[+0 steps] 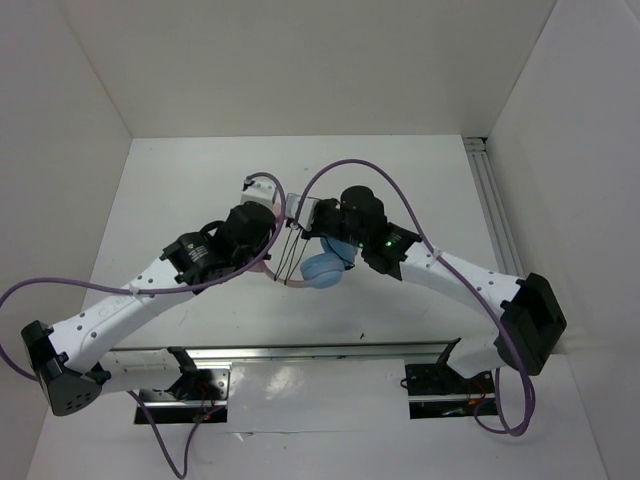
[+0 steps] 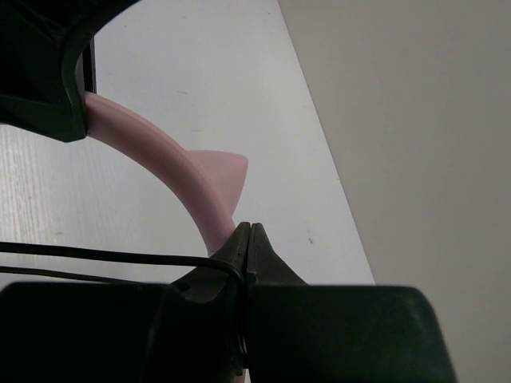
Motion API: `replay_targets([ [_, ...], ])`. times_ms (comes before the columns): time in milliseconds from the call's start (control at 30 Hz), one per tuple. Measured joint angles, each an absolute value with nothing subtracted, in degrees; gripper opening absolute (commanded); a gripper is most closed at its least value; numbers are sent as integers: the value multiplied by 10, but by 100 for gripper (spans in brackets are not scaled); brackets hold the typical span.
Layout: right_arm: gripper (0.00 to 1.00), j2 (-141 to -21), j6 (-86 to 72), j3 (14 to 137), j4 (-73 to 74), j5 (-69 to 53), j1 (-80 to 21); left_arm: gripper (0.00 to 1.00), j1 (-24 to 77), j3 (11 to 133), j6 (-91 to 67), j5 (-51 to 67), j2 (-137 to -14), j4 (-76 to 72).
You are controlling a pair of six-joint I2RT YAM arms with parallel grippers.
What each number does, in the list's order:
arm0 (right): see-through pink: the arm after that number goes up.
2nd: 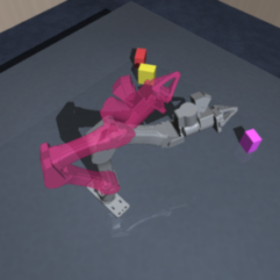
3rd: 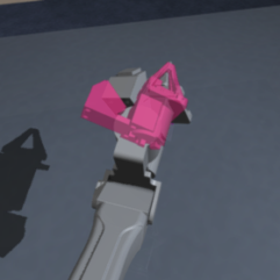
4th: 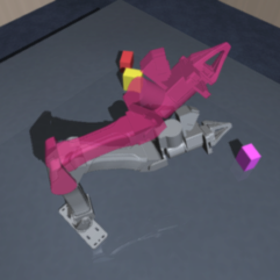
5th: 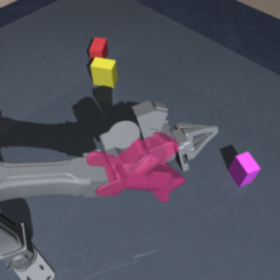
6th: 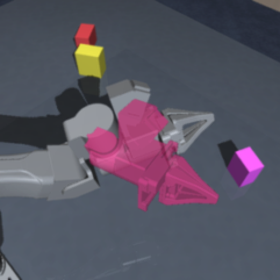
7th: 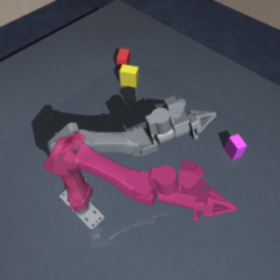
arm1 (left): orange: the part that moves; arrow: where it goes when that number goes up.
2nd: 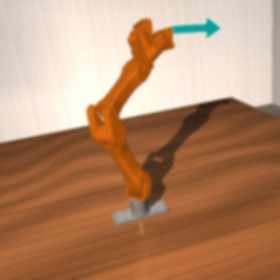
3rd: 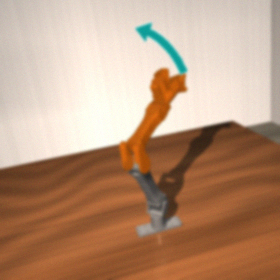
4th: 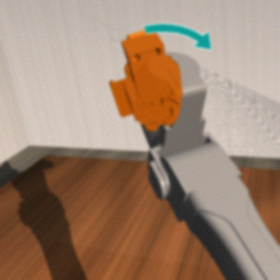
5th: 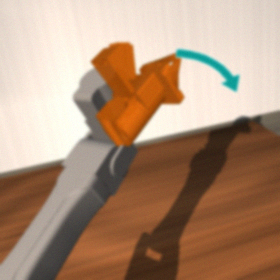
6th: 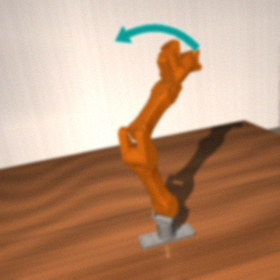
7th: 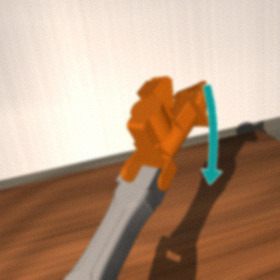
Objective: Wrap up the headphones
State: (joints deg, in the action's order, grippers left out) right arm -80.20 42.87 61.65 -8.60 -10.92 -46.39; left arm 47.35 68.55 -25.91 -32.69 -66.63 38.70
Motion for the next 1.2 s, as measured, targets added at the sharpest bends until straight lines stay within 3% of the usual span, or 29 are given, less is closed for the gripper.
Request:
replay_targets([
  [767,0,-781,505,576,-142,-183,-411,0,474,682,-251,-272,-663,360],
  [1067,8,-781,515,576,-163,-223,-391,0,475,682,-239,-270,-654,350],
  [1200,16,-781,520,576,-163,-230,-386,0,475,682,-239,-270,-654,351],
])
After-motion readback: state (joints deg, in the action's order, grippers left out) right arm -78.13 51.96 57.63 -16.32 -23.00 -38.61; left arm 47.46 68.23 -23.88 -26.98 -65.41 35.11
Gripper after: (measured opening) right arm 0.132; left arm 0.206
